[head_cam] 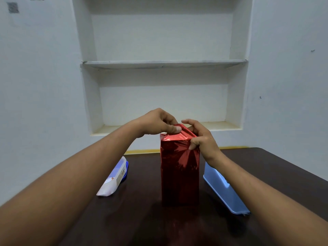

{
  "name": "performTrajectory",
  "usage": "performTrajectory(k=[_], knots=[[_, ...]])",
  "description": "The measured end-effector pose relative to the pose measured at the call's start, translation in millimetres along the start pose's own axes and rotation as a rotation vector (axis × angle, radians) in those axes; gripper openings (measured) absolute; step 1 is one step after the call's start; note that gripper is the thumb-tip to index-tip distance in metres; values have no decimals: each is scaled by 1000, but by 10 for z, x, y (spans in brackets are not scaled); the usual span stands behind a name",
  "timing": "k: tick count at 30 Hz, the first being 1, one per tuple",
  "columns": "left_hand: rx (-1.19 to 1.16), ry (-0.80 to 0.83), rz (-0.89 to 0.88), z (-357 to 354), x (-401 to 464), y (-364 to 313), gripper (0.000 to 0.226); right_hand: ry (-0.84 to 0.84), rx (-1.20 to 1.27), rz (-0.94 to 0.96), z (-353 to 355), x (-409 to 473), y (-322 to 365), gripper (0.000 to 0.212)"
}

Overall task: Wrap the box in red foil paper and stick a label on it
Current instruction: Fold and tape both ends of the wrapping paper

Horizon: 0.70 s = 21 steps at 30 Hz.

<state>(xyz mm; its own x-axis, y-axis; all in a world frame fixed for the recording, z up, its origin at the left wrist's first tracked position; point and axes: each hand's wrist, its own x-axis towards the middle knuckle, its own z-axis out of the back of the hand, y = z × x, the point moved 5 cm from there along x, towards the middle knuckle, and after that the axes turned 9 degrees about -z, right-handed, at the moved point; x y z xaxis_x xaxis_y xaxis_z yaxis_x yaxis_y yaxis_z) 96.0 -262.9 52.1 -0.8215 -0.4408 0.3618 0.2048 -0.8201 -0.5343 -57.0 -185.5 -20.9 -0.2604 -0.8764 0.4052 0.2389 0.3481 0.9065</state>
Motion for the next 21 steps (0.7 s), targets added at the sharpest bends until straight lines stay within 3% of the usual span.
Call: performTrajectory(k=[10, 16, 21], knots=[[-186, -106, 74, -113, -5, 183, 17, -95, 70, 66, -12, -14, -15, 93], [-197, -291, 155, -158, 20, 300, 12, -130, 57, 65, -34, -48, 12, 76], [-257, -353, 213, -185, -2, 339, 12, -158, 25, 9, -37, -65, 12, 58]])
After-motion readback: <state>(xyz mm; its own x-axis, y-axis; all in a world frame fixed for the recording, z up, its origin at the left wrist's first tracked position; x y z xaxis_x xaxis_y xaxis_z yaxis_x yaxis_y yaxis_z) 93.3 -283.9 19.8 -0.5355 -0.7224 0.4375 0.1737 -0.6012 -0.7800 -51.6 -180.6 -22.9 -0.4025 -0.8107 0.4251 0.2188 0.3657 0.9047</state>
